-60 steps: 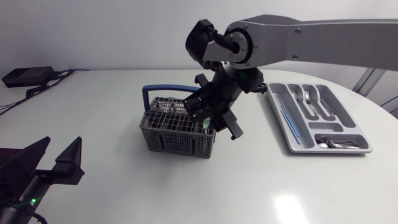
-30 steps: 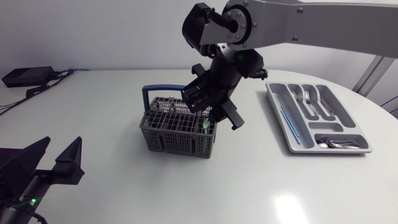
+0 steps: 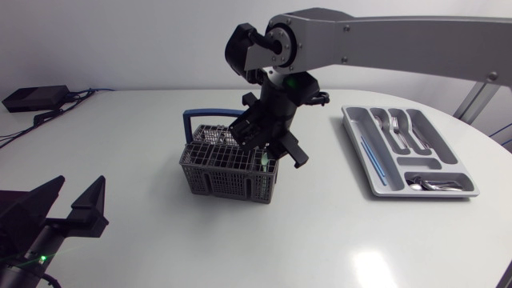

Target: Unload the cutlery basket into the drawer organizer.

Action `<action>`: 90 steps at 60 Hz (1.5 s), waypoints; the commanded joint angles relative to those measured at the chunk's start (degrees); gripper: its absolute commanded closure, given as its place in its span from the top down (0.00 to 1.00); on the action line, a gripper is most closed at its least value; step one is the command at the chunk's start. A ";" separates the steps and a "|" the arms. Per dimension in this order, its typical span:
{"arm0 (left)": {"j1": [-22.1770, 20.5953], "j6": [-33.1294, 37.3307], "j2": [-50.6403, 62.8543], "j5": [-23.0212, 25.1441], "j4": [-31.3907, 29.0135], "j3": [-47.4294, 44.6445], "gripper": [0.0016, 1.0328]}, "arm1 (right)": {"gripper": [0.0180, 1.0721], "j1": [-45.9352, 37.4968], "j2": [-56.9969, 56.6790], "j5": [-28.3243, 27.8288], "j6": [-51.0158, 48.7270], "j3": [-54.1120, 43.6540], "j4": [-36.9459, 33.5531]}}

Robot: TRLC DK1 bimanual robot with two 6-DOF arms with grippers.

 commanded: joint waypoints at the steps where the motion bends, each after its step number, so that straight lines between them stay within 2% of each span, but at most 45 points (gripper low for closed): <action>1: 0.43 1.21 -0.36 0.40 0.95 -1.32 0.96 | 0.23 -0.12 1.80 0.38 -1.91 1.26 -0.86; 5: 0.43 1.21 -0.36 0.40 0.95 -1.32 0.96 | 0.14 -0.04 1.98 0.38 -1.91 1.44 -0.86; 31: 0.43 1.21 -0.36 0.40 0.95 -1.32 0.96 | 0.12 0.05 4.35 1.79 -0.68 2.06 -0.60; 41: 0.43 1.21 -0.36 0.40 0.95 -1.32 0.96 | 0.10 -0.04 4.53 2.31 -0.41 1.88 -0.25; 45: 0.43 1.21 -0.36 0.40 0.95 -1.32 0.96 | 0.05 -0.04 4.44 2.23 -0.06 2.41 -0.51; 90: 0.43 1.21 -0.36 0.40 0.95 -1.32 0.96 | 0.05 -0.30 0.57 2.31 2.13 1.62 1.25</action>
